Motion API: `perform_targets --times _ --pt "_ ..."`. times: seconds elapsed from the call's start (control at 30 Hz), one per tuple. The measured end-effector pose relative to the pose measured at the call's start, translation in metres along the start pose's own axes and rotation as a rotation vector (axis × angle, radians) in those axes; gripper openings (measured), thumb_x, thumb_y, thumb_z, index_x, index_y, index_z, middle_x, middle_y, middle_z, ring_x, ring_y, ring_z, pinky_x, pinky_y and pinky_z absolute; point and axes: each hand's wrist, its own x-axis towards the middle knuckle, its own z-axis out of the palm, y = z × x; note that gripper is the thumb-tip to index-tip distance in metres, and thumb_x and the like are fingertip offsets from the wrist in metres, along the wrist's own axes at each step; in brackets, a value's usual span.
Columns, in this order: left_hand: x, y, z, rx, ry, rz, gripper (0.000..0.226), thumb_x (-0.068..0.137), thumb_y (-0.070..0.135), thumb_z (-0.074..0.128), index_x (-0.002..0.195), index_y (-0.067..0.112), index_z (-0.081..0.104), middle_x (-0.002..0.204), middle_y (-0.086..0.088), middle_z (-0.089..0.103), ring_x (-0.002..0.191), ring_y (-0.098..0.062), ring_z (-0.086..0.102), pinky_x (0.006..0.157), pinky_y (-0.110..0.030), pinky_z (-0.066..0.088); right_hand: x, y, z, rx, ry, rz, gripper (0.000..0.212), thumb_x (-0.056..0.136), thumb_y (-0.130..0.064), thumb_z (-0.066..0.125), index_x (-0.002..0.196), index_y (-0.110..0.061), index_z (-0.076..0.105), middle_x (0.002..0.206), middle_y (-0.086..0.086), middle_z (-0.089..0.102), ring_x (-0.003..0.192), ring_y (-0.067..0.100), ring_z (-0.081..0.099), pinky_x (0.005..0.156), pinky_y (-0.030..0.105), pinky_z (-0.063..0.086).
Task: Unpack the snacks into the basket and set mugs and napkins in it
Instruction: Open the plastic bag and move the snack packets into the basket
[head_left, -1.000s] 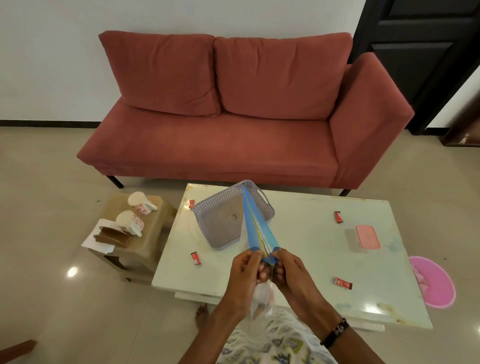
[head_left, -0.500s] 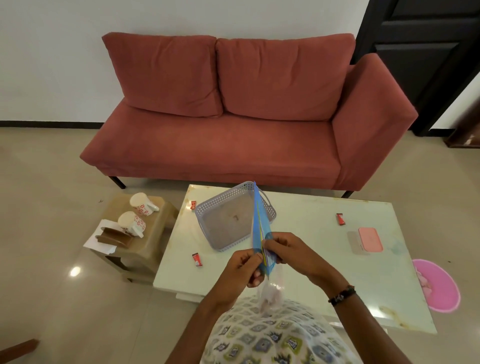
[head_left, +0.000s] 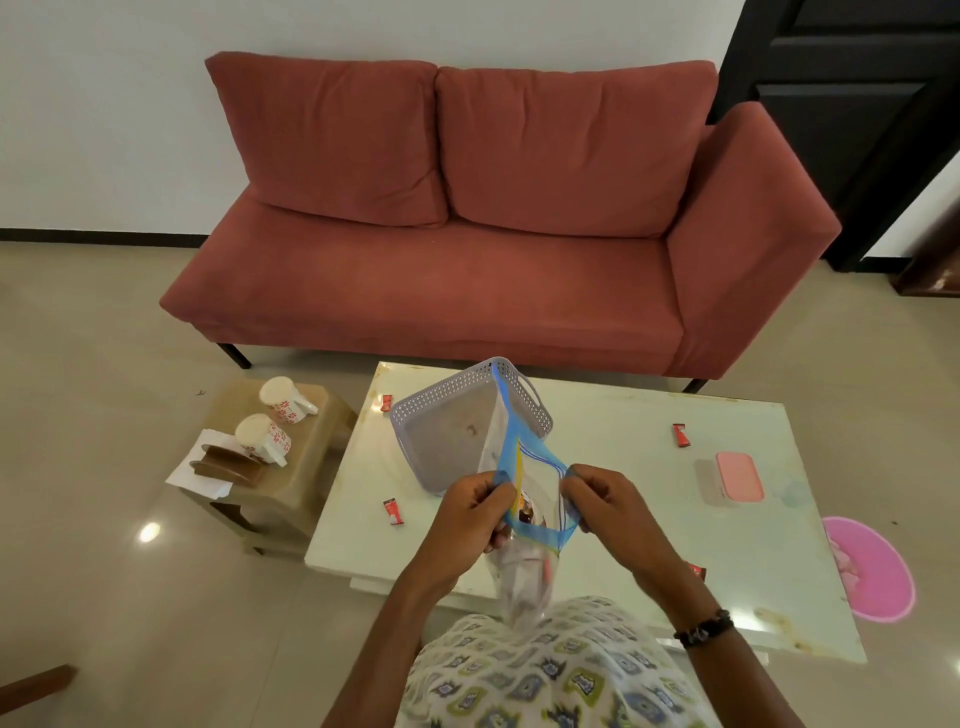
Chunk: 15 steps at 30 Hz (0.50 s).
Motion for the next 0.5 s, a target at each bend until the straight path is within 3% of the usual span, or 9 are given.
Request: perform_targets --times 0.1,0.23,0.33,0.4,0.5 --pt "-0.002 -0.005 0.002 0.053 -0.053 0.014 0.027 0.091 0.003 0.045 0.064 -0.001 0.044 0.047 0.005 0.036 0.039 -0.006 0.036 0.04 -0.014 0.03 0.0 0.001 -0.011 -0.283 -0.097 0.054 0.033 0.088 -0.022 0.05 0.058 -0.012 0.041 0.055 0.002 0.045 0.056 0.016 0.04 0.056 0.03 0.031" --pt "-0.001 -0.012 0.002 0.127 -0.103 0.027 0.027 0.092 0.006 0.047 0.08 -0.018 0.052 0.045 0.008 0.042 0.039 -0.007 0.038 0.043 -0.016 0.034 0.01 -0.011 -0.002 -0.528 -0.122 -0.047 0.031 0.093 -0.038 0.052 0.074 -0.013 0.048 0.06 -0.005 0.047 0.055 0.014 0.042 0.054 0.026 0.032" --pt "-0.003 -0.011 0.002 0.167 -0.138 0.036 0.025 0.092 0.008 0.048 0.073 -0.008 0.054 0.049 0.002 0.044 0.041 -0.007 0.039 0.044 -0.017 0.035 0.026 -0.02 0.007 -0.609 -0.101 -0.164 0.03 0.094 -0.035 0.05 0.075 -0.013 0.046 0.063 -0.002 0.048 0.059 0.021 0.045 0.054 0.028 0.035" --pt "-0.006 -0.01 -0.001 0.172 -0.114 0.014 0.03 0.092 0.006 0.047 0.061 0.008 0.048 0.046 0.008 0.044 0.041 -0.007 0.038 0.044 -0.017 0.034 0.033 -0.019 0.007 -0.646 -0.094 -0.194 0.03 0.094 -0.029 0.05 0.071 -0.013 0.042 0.061 -0.003 0.044 0.057 0.018 0.04 0.051 0.025 0.029" --pt "-0.012 -0.013 -0.011 0.155 -0.074 -0.027 0.035 0.09 0.001 0.044 0.058 0.011 0.036 0.045 0.005 0.04 0.039 -0.008 0.037 0.042 -0.017 0.029 0.036 -0.01 -0.004 -0.643 0.052 -0.163 0.025 0.091 -0.022 0.052 0.071 -0.009 0.049 0.064 0.001 0.052 0.058 0.019 0.044 0.05 0.023 0.028"
